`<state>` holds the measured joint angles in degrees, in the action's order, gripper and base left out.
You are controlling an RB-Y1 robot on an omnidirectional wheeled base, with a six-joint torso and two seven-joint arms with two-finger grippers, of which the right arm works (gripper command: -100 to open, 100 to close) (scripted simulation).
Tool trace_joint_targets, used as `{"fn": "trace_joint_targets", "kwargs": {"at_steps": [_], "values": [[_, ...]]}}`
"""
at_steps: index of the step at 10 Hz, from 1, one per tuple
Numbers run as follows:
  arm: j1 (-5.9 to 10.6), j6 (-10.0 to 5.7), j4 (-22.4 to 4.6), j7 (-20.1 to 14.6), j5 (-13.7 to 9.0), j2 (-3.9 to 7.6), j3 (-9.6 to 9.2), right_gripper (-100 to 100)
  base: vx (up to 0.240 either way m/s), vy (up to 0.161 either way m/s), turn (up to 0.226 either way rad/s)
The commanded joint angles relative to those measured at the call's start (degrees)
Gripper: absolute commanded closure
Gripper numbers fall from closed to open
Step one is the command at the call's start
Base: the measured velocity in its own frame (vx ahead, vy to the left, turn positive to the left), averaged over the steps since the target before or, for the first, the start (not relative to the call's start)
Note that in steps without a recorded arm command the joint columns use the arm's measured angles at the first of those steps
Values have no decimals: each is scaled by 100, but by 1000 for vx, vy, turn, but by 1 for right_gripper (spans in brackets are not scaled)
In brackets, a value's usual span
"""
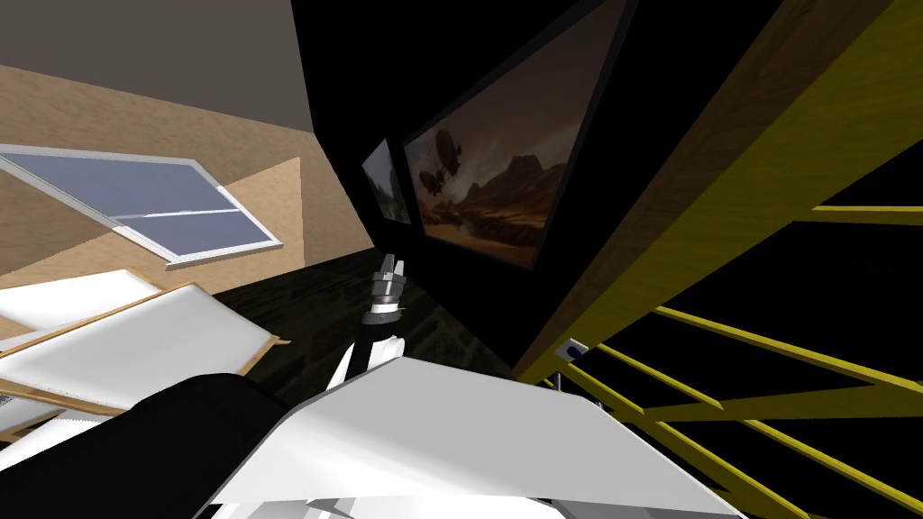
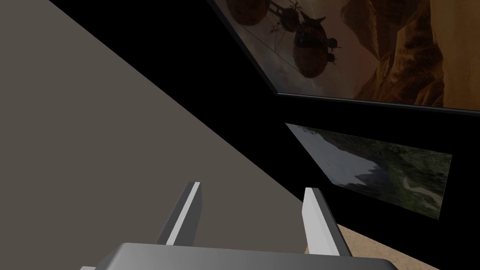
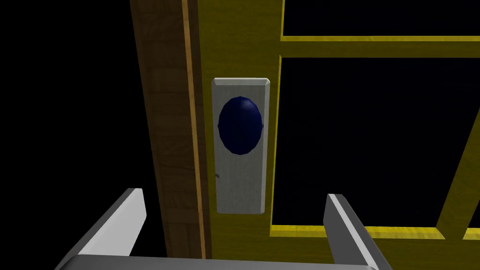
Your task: Pull the door open
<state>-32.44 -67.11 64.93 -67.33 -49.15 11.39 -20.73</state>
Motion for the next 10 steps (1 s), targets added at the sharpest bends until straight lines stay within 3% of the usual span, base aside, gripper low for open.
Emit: {"fn": "trace_joint_targets", "kwargs": {"at_steps": [1, 3, 4, 10], "values": [[94, 39, -138, -190, -54, 143, 56, -100, 65, 124, -13], [197, 69, -328, -441, -119, 346, 123, -100, 70, 90, -6], [197, 69, -328, -441, -119, 346, 123, -100, 58, 44, -2], [518, 166, -924, -1227, -323, 983, 336, -100, 90, 25, 8]]}}
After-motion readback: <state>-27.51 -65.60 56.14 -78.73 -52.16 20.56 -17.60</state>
